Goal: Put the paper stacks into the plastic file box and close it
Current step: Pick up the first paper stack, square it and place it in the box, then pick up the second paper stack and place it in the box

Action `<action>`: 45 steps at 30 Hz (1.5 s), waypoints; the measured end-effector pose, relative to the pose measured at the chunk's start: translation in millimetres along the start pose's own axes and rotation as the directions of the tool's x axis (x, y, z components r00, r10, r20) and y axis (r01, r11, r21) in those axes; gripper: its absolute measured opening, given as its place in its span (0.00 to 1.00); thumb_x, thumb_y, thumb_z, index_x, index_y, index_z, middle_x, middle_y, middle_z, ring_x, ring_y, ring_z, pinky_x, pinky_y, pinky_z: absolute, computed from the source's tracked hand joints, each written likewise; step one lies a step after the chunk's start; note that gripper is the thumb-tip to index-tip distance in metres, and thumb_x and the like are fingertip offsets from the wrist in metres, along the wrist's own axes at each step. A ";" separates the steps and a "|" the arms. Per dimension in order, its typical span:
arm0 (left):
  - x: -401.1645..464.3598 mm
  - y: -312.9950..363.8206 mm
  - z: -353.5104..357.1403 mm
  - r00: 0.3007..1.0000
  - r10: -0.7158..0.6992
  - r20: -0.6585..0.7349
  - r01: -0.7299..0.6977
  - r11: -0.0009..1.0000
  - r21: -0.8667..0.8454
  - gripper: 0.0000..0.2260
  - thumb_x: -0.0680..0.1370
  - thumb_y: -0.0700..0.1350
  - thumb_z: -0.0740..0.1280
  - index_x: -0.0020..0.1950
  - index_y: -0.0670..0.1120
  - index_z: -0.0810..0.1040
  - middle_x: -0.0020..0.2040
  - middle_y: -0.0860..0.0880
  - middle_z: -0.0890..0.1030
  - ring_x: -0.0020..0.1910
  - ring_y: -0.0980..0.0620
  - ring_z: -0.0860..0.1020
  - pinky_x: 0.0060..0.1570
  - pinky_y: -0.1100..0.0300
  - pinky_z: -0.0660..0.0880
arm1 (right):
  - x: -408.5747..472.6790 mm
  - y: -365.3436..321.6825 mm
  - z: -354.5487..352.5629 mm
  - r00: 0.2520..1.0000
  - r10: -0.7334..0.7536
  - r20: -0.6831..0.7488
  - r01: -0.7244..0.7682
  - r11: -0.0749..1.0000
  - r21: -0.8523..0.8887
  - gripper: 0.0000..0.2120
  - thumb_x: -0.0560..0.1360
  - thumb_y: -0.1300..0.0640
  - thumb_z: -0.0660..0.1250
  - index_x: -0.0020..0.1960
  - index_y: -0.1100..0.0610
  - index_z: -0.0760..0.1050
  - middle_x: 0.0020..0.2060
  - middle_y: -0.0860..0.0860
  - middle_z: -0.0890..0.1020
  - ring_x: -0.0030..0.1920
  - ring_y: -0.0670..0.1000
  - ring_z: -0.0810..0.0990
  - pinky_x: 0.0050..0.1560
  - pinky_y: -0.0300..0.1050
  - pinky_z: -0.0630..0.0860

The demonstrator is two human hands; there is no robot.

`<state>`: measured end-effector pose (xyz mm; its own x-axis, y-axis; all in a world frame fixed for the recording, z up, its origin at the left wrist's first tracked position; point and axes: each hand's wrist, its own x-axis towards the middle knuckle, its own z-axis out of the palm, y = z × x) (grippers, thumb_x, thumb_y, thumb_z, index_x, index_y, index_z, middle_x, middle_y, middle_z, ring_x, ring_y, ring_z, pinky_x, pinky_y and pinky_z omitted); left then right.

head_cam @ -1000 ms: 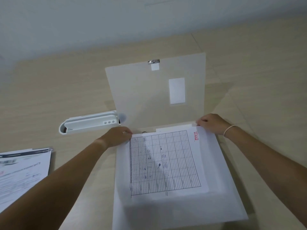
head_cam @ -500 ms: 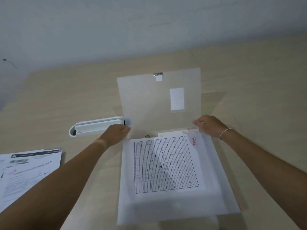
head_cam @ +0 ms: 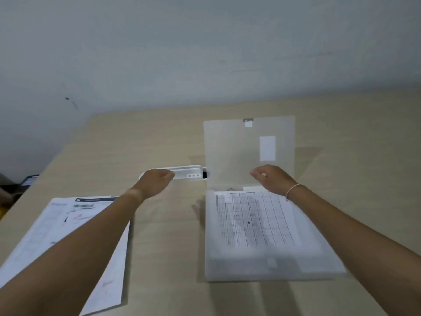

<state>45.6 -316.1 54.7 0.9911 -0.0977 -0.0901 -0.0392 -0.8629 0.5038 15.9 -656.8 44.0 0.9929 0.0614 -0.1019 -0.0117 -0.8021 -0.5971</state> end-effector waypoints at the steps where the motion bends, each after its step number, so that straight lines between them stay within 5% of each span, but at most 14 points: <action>1: -4.0 -9.7 -7.9 1.000 -0.013 -0.006 0.012 1.000 -0.014 0.09 0.79 0.51 0.58 0.40 0.51 0.71 0.42 0.49 0.75 0.44 0.50 0.72 0.48 0.57 0.68 | -0.4 -13.2 7.4 1.000 -0.006 0.008 0.006 1.000 0.009 0.23 0.77 0.46 0.56 0.53 0.63 0.79 0.55 0.59 0.82 0.55 0.59 0.79 0.59 0.52 0.74; 9: -47.9 -129.4 -68.5 0.991 -0.125 -0.041 0.118 0.983 -0.141 0.08 0.79 0.49 0.59 0.45 0.50 0.75 0.46 0.50 0.73 0.47 0.53 0.69 0.50 0.59 0.65 | 0.9 -135.8 111.7 1.000 -0.004 0.023 0.000 0.986 0.168 0.16 0.77 0.47 0.58 0.46 0.54 0.80 0.45 0.51 0.82 0.52 0.55 0.79 0.47 0.44 0.70; 12: -64.4 -192.3 -83.1 0.966 -0.252 -0.060 0.235 0.949 -0.210 0.13 0.79 0.50 0.59 0.56 0.46 0.79 0.52 0.49 0.75 0.57 0.50 0.73 0.58 0.58 0.66 | 0.5 -178.0 172.2 0.998 0.004 0.069 -0.021 0.969 0.246 0.14 0.77 0.48 0.60 0.52 0.55 0.80 0.52 0.50 0.82 0.57 0.51 0.78 0.51 0.38 0.67; 16: -83.5 -272.9 -86.8 0.899 -0.437 0.023 0.430 0.874 -0.226 0.19 0.80 0.48 0.59 0.68 0.42 0.72 0.70 0.43 0.73 0.68 0.43 0.71 0.65 0.56 0.65 | -2.7 -228.6 247.8 0.975 0.101 0.198 -0.158 0.943 0.293 0.21 0.77 0.49 0.61 0.66 0.59 0.72 0.64 0.54 0.76 0.65 0.52 0.73 0.62 0.38 0.66; 18: -91.1 -301.1 -85.2 0.867 -0.489 0.098 0.497 0.833 -0.243 0.22 0.79 0.48 0.60 0.72 0.42 0.66 0.73 0.42 0.69 0.67 0.42 0.72 0.67 0.54 0.65 | -5.0 -248.0 276.8 0.945 0.158 0.285 -0.241 0.928 0.284 0.20 0.77 0.49 0.61 0.65 0.58 0.72 0.61 0.53 0.77 0.62 0.52 0.75 0.62 0.42 0.68; 20: -94.9 -316.8 -81.6 0.844 -0.512 0.158 0.536 0.809 -0.241 0.25 0.79 0.49 0.60 0.74 0.43 0.62 0.74 0.41 0.66 0.68 0.41 0.70 0.66 0.52 0.65 | -11.8 -257.6 298.8 0.920 0.185 0.345 -0.290 0.915 0.281 0.11 0.75 0.49 0.62 0.53 0.53 0.76 0.48 0.47 0.78 0.51 0.50 0.78 0.52 0.41 0.71; 22: -96.1 -327.2 -78.3 0.828 -0.530 0.182 0.560 0.796 -0.229 0.27 0.78 0.50 0.61 0.75 0.43 0.60 0.73 0.39 0.66 0.69 0.39 0.68 0.65 0.50 0.66 | -18.5 -263.7 318.1 0.896 0.216 0.388 -0.332 0.907 0.261 0.20 0.71 0.50 0.65 0.62 0.53 0.72 0.55 0.48 0.77 0.56 0.51 0.77 0.53 0.39 0.71; 24: -94.5 -333.1 -75.9 0.823 -0.542 0.171 0.568 0.797 -0.206 0.27 0.77 0.51 0.62 0.74 0.43 0.62 0.71 0.38 0.68 0.67 0.39 0.69 0.64 0.50 0.68 | -26.1 -270.3 335.4 0.896 0.255 0.363 -0.318 0.940 0.126 0.37 0.69 0.49 0.68 0.74 0.52 0.58 0.68 0.50 0.65 0.66 0.51 0.70 0.54 0.35 0.66; 26: -92.4 -334.8 -74.3 0.827 -0.541 0.151 0.562 0.803 -0.201 0.28 0.76 0.52 0.63 0.72 0.41 0.63 0.69 0.38 0.70 0.66 0.39 0.71 0.61 0.51 0.69 | -31.8 -275.8 350.4 0.915 0.268 0.301 -0.299 0.952 0.062 0.41 0.69 0.50 0.69 0.76 0.52 0.52 0.70 0.51 0.59 0.64 0.51 0.70 0.53 0.35 0.68; 31: -90.8 -344.1 -68.5 0.818 -0.527 0.230 0.575 0.734 -0.362 0.24 0.75 0.52 0.65 0.65 0.39 0.69 0.58 0.40 0.78 0.56 0.41 0.77 0.52 0.52 0.73 | -34.3 -293.8 376.5 0.928 0.358 0.106 -0.366 0.928 0.069 0.39 0.72 0.51 0.68 0.75 0.54 0.49 0.69 0.54 0.60 0.59 0.55 0.75 0.55 0.46 0.76; 37: -90.3 -344.9 -62.2 0.833 -0.499 0.239 0.553 0.726 -0.410 0.11 0.73 0.46 0.66 0.51 0.41 0.72 0.48 0.43 0.77 0.47 0.45 0.76 0.43 0.56 0.70 | -32.6 -300.0 387.0 0.941 0.334 0.060 -0.334 0.942 0.002 0.40 0.71 0.46 0.68 0.75 0.55 0.50 0.67 0.54 0.64 0.61 0.55 0.74 0.52 0.47 0.76; 41: -88.4 -337.1 -58.5 0.855 -0.457 0.245 0.511 0.662 -0.548 0.12 0.76 0.38 0.61 0.60 0.41 0.69 0.54 0.42 0.77 0.53 0.42 0.76 0.45 0.54 0.73 | -32.3 -298.0 385.7 0.943 0.327 0.055 -0.330 0.943 0.049 0.41 0.71 0.42 0.66 0.75 0.54 0.49 0.69 0.54 0.63 0.65 0.55 0.70 0.55 0.47 0.73; 45: -94.8 -333.3 -56.6 0.883 -0.424 0.202 0.450 0.642 -0.620 0.14 0.77 0.37 0.59 0.62 0.44 0.68 0.56 0.42 0.77 0.53 0.42 0.76 0.47 0.51 0.73 | -24.5 -285.6 372.6 0.937 0.348 0.021 -0.346 0.920 0.183 0.38 0.75 0.43 0.61 0.76 0.55 0.47 0.76 0.57 0.55 0.75 0.57 0.55 0.71 0.50 0.58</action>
<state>-28.1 8.7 -56.1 0.8659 0.1791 -0.4670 0.5001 -0.2905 0.8158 -49.2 -207.9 -79.5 0.9241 -0.2092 -0.3198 -0.3756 -0.6509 -0.6597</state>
